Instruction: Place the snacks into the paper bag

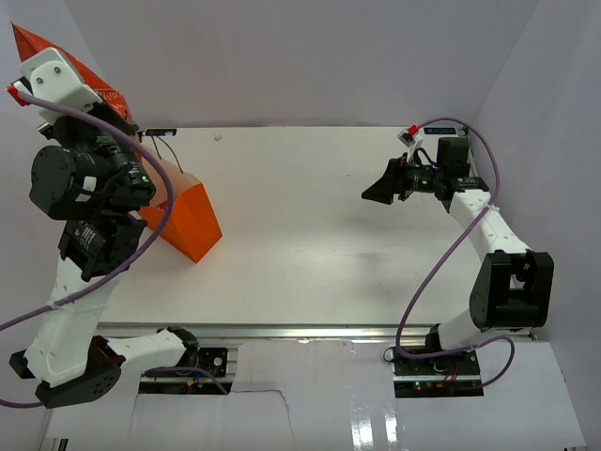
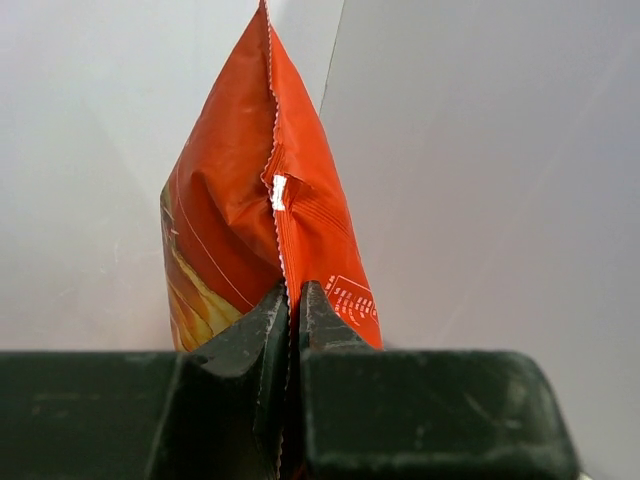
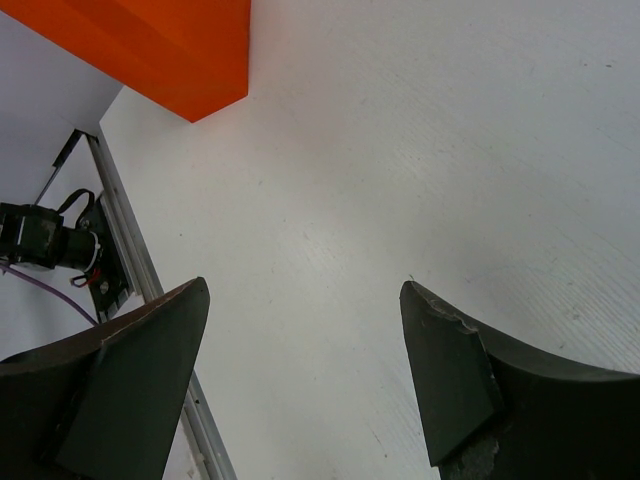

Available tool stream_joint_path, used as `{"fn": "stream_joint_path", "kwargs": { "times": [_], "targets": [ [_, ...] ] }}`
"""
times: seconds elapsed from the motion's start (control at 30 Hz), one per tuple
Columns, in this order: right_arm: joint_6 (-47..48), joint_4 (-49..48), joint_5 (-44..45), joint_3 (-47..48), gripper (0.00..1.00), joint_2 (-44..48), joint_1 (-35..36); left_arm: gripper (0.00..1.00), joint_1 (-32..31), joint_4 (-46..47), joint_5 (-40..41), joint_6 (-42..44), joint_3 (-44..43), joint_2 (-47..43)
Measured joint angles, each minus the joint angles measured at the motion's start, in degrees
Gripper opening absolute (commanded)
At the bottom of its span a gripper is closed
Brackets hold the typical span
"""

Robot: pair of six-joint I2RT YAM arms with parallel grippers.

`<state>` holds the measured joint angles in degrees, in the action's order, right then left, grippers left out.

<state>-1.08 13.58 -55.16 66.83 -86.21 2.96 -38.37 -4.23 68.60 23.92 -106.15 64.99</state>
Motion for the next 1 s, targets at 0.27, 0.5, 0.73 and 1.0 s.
{"fn": "stream_joint_path", "kwargs": {
  "times": [0.27,0.5,0.73,1.0],
  "targets": [
    [0.00,-0.04,-0.04,-0.61,0.83,0.00,-0.48,0.00,0.00,-0.72,0.00,-1.05,2.64,0.74],
    [0.00,0.00,-0.28,-1.14,0.83,0.00,-1.11,0.00,0.00,1.03,-0.02,0.09,7.21,0.72],
    [0.00,0.04,-0.55,-2.14,0.83,0.00,-2.03,0.00,1.49,2.32,-0.63,0.24,11.93,0.76],
    [0.02,-0.02,-1.36,-2.40,0.83,0.00,-4.48,0.00,16.68,-14.32,-10.86,-14.56,8.33,4.04]
  ]
}}
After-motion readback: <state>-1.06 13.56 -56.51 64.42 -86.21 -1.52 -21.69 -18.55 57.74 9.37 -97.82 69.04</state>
